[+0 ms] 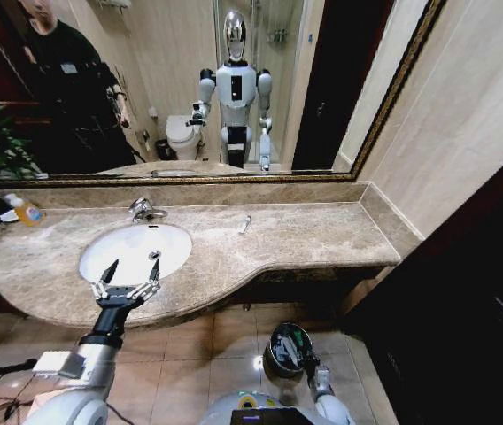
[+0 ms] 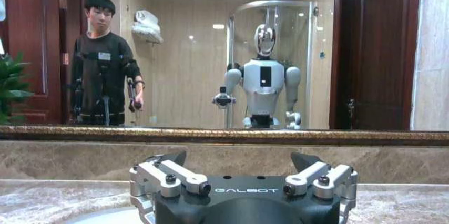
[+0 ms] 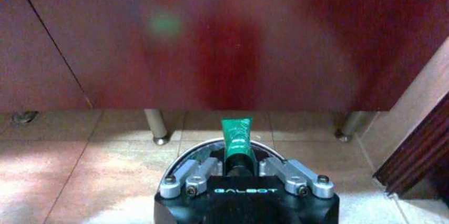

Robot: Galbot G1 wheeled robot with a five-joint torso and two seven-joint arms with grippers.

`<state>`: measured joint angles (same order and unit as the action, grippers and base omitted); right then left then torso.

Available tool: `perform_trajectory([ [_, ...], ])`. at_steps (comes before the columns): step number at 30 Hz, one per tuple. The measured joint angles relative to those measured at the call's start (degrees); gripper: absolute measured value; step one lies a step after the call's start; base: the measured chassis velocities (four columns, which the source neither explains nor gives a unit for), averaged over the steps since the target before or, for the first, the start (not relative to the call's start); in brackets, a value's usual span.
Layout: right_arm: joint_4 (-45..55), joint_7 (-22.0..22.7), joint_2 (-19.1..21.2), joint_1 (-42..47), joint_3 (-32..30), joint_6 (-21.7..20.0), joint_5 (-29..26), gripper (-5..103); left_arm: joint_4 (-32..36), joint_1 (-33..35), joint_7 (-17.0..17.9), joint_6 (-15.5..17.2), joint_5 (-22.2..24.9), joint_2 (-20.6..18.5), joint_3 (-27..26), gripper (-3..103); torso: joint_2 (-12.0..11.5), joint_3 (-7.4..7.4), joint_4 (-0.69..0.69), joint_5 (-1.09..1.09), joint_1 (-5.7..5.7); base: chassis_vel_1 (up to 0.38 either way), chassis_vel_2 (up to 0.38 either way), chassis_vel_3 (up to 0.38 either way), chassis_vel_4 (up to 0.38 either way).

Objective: Pick up the trash from the sink and place it in the trash bin.

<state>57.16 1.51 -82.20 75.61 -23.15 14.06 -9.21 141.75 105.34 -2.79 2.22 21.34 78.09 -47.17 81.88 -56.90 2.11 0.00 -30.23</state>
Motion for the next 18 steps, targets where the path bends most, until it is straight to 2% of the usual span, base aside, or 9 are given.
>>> perform_trajectory([
  [13,0.9,0.6,-0.8,-0.4,0.0,-1.0,1.6,21,0.0,0.0,0.0,0.0,0.0,0.0,0.0,100,0.0,0.00,0.00,0.00,0.00,0.000,0.000,0.000,0.000],
  [14,1.0,0.7,-0.8,-0.4,0.0,-1.1,1.5,18,0.0,0.0,0.0,0.0,0.0,0.0,0.0,100,0.0,0.00,0.00,0.00,0.00,0.000,0.000,0.000,0.000],
  [16,1.2,1.0,-0.9,-0.3,0.0,-1.1,1.3,22,0.0,0.0,0.0,0.0,0.0,0.0,0.0,100,0.0,0.00,0.00,0.00,0.00,0.000,0.000,0.000,0.000],
  [18,1.3,1.5,-1.2,-0.3,0.0,-1.1,1.2,32,0.0,0.0,0.0,0.0,0.0,0.0,0.0,100,0.0,0.00,0.00,0.00,0.00,0.000,0.000,0.000,0.000],
])
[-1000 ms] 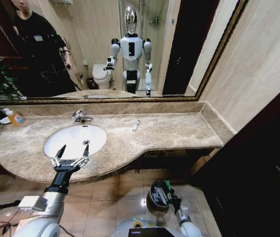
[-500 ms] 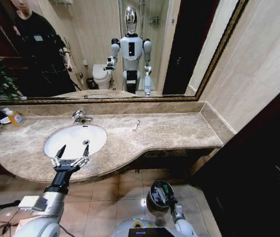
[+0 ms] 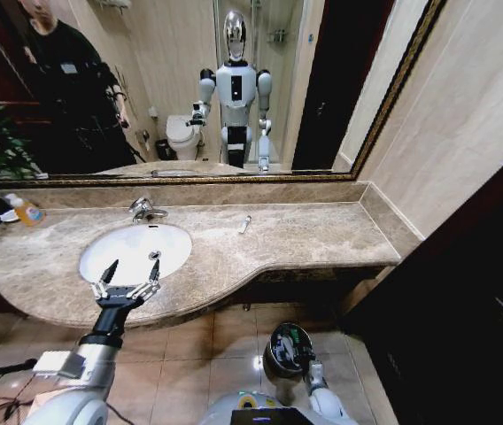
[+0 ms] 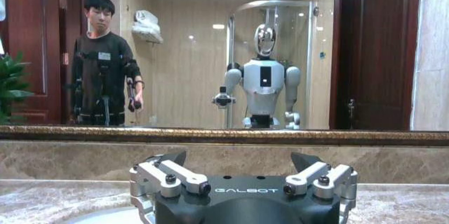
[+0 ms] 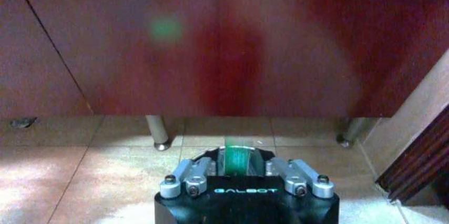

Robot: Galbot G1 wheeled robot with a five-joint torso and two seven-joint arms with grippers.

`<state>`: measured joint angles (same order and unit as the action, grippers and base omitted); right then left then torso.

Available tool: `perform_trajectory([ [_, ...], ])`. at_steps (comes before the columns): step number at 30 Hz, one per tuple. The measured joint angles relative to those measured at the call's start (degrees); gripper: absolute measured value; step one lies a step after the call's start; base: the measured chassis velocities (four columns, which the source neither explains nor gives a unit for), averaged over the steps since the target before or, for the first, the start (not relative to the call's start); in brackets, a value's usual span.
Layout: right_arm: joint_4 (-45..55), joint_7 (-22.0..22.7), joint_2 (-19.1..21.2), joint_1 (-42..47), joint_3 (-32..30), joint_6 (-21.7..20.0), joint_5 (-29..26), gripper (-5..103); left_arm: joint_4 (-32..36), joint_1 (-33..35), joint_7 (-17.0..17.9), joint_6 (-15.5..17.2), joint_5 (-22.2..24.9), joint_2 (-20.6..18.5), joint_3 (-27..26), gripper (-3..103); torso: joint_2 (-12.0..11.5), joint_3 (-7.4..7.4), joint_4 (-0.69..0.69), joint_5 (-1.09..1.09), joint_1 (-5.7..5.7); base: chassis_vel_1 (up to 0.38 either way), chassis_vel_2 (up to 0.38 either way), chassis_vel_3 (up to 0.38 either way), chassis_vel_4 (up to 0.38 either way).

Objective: Pick up the trash from the sink and place it in the trash bin.

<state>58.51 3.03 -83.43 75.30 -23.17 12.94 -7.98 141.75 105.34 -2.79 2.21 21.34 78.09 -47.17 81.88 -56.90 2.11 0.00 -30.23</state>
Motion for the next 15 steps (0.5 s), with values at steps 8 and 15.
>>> perform_trajectory([
  [8,0.3,0.6,-0.1,0.1,0.0,0.2,0.1,65,0.0,0.0,0.0,0.0,0.0,0.0,0.0,100,0.0,0.00,0.00,0.00,0.00,0.000,0.000,0.000,0.000],
  [15,0.3,0.8,-0.3,0.3,0.1,0.4,0.2,86,0.0,0.0,0.0,0.0,0.0,0.0,0.0,100,0.0,0.00,0.00,0.00,0.00,0.000,0.000,0.000,0.000],
])
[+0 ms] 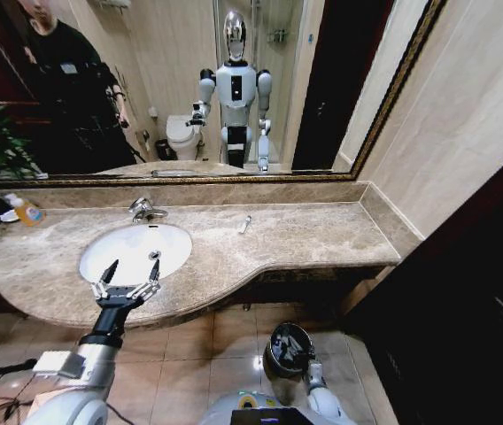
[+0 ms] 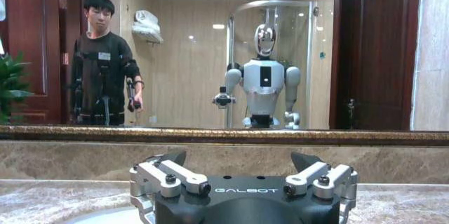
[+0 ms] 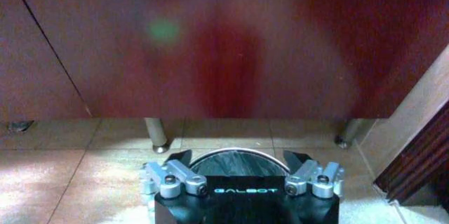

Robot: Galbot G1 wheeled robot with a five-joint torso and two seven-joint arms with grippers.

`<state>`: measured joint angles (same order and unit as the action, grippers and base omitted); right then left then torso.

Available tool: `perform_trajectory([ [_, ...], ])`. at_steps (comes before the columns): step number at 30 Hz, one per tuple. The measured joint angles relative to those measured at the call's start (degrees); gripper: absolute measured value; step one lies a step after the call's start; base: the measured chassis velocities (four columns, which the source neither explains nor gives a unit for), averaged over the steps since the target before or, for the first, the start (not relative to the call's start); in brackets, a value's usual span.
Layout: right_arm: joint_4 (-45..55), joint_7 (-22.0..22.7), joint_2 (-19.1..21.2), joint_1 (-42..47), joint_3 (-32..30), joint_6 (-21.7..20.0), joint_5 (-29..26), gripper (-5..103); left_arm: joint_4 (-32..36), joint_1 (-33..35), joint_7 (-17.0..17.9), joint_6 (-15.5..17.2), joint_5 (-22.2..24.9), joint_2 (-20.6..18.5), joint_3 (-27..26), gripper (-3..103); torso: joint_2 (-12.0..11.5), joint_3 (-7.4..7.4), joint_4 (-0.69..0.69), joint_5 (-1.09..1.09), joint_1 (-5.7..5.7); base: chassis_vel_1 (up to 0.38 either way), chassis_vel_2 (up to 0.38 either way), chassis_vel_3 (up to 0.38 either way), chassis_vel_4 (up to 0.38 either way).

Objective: Pick up the trash from the sink and place it in the trash bin.

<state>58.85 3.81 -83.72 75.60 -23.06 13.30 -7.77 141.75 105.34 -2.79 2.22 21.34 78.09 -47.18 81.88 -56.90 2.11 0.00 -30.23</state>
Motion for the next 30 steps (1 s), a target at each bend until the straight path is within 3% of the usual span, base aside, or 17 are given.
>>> perform_trajectory([
  [2,0.0,0.2,-0.3,0.1,0.0,0.1,0.4,96,0.0,0.0,0.0,0.0,0.0,0.0,0.0,100,0.0,0.00,0.00,0.00,0.00,0.000,0.000,0.000,0.000],
  [7,0.2,0.4,-0.6,0.1,0.0,0.2,0.9,100,0.0,0.0,0.0,0.0,0.0,0.0,0.0,100,0.0,0.00,0.00,0.00,0.00,0.000,0.000,0.000,0.000],
  [25,3.5,1.3,-0.1,1.8,0.0,0.3,1.3,100,0.0,0.0,0.0,0.0,0.0,0.0,0.0,100,0.0,0.00,0.00,0.00,0.00,0.000,0.000,0.000,0.000],
  [30,13.4,3.0,1.2,5.7,-0.1,-1.6,0.6,100,0.0,0.0,0.0,0.0,0.0,0.0,0.0,100,0.0,0.00,0.00,0.00,0.00,0.000,0.000,0.000,0.000],
])
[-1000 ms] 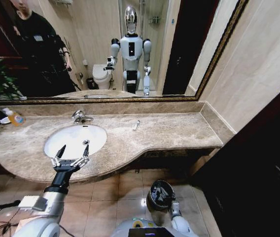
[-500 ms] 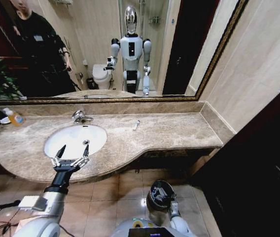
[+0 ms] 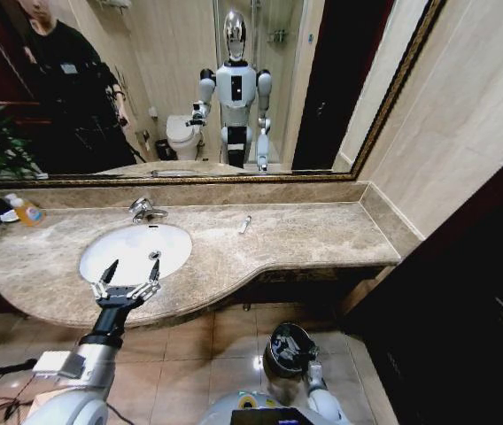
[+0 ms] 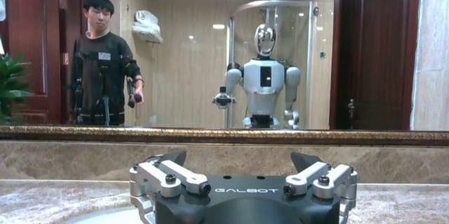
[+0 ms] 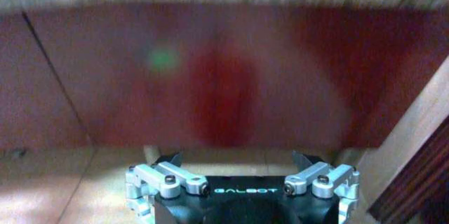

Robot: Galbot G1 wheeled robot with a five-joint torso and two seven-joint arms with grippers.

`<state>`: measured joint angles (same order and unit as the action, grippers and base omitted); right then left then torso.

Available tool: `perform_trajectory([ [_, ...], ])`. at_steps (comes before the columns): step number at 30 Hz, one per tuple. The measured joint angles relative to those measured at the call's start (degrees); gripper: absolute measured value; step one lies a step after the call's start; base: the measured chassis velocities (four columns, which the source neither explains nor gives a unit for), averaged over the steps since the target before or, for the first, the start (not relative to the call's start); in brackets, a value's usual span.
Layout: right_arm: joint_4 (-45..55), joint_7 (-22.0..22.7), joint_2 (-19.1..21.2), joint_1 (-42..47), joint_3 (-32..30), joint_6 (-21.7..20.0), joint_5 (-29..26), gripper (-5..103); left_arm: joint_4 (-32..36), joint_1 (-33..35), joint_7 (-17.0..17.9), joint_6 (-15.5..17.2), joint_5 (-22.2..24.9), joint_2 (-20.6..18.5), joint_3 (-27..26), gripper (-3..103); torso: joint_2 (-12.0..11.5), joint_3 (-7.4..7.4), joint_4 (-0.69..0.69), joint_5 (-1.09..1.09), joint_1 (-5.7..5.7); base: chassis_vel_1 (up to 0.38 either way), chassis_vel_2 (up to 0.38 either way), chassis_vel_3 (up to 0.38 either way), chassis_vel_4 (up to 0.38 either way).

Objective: Pick up the trash from the sink and place it in the trash bin.

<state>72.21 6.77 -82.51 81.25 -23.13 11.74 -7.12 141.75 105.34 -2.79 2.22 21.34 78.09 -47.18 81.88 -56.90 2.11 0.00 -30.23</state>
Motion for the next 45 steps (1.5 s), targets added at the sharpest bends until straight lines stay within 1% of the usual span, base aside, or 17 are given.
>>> perform_trajectory([
  [3,4.0,1.0,0.5,1.6,0.0,-0.5,-0.2,100,0.0,0.0,0.0,0.0,0.0,0.0,0.0,100,0.0,0.00,0.00,0.00,0.00,0.000,0.000,0.000,0.000],
  [5,11.8,1.8,1.0,4.7,-0.4,-1.7,-0.1,100,0.0,0.0,0.0,0.0,0.0,0.0,0.0,100,0.0,0.00,0.00,0.00,0.00,0.000,0.000,0.000,0.000],
  [6,11.8,1.8,1.0,4.7,-0.4,-1.7,-0.1,100,0.0,0.0,0.0,0.0,0.0,0.0,0.0,100,0.0,0.00,0.00,0.00,0.00,0.000,0.000,0.000,0.000],
  [8,20.0,2.1,1.2,7.8,-0.7,-3.6,-0.1,100,0.0,0.0,0.0,0.0,0.0,0.0,0.0,100,0.0,0.00,0.00,0.00,0.00,0.000,0.000,0.000,0.000],
  [9,20.0,2.1,1.2,7.8,-0.7,-3.6,-0.1,100,0.0,0.0,0.0,0.0,0.0,0.0,0.0,100,0.0,0.00,0.00,0.00,0.00,0.000,0.000,0.000,0.000],
  [12,30.1,2.7,1.2,11.0,-0.4,-6.1,1.1,100,0.0,0.0,0.0,0.0,0.0,0.0,0.0,100,0.0,0.00,-0.01,0.00,0.00,0.000,0.000,0.000,0.000],
  [17,37.9,3.3,1.0,12.0,0.8,-8.5,1.5,100,0.0,0.0,0.0,0.0,0.0,0.0,0.0,100,0.0,0.00,0.00,0.00,0.00,0.000,0.000,0.000,0.000],
  [21,43.9,4.3,1.5,10.1,2.5,-12.4,1.5,100,0.0,0.0,0.0,0.0,0.0,0.0,0.0,100,0.0,0.00,-0.01,0.01,0.00,0.000,0.000,0.000,0.000],
  [22,43.9,4.3,1.5,10.1,2.5,-12.4,1.5,100,0.0,0.0,0.0,0.0,0.0,0.0,0.0,100,0.0,0.00,-0.01,0.01,0.00,0.000,0.000,0.000,0.000],
  [25,45.5,4.3,2.5,6.0,4.1,-17.0,0.3,100,0.0,0.0,0.0,0.0,0.0,0.0,0.0,100,0.0,0.00,0.00,0.01,0.00,0.000,0.000,0.000,0.000],
  [26,45.5,4.3,2.5,6.0,4.1,-17.0,0.3,100,0.0,0.0,0.0,0.0,0.0,0.0,0.0,100,0.0,0.00,0.00,0.01,0.00,0.000,0.000,0.000,0.000],
  [29,44.9,4.2,4.3,0.6,6.4,-20.7,-3.0,100,0.0,0.0,0.0,0.0,0.0,0.0,0.0,100,0.0,0.00,0.00,0.01,0.00,0.000,0.000,0.000,0.000],
  [31,43.9,4.2,5.3,-1.5,7.3,-21.1,-3.6,100,0.0,0.0,0.0,0.0,0.0,0.0,0.0,100,0.0,0.00,0.00,0.00,0.00,0.000,0.000,0.000,0.000],
  [33,40.9,4.0,7.7,-7.0,9.3,-21.5,-4.5,100,0.0,0.0,0.0,0.0,0.0,0.0,0.0,100,0.0,0.00,0.00,0.00,0.00,0.000,0.000,0.000,0.000],
  [35,40.2,3.9,8.1,-8.2,9.8,-21.7,-4.9,100,0.0,0.0,0.0,0.0,0.0,0.0,0.0,100,0.0,-0.01,0.00,0.00,0.00,0.000,0.000,0.000,0.000],
  [37,37.4,3.6,9.4,-13.9,11.7,-22.7,-7.2,100,0.0,0.0,0.0,0.0,0.0,0.0,0.0,100,0.0,-0.01,0.00,0.00,0.00,0.000,0.000,0.000,0.000],
  [45,27.8,3.7,8.5,-26.7,17.1,-24.1,-10.9,100,0.0,0.0,0.0,0.0,0.0,0.0,0.0,100,0.0,-0.01,0.00,0.00,0.00,0.000,0.000,0.000,0.000],
])
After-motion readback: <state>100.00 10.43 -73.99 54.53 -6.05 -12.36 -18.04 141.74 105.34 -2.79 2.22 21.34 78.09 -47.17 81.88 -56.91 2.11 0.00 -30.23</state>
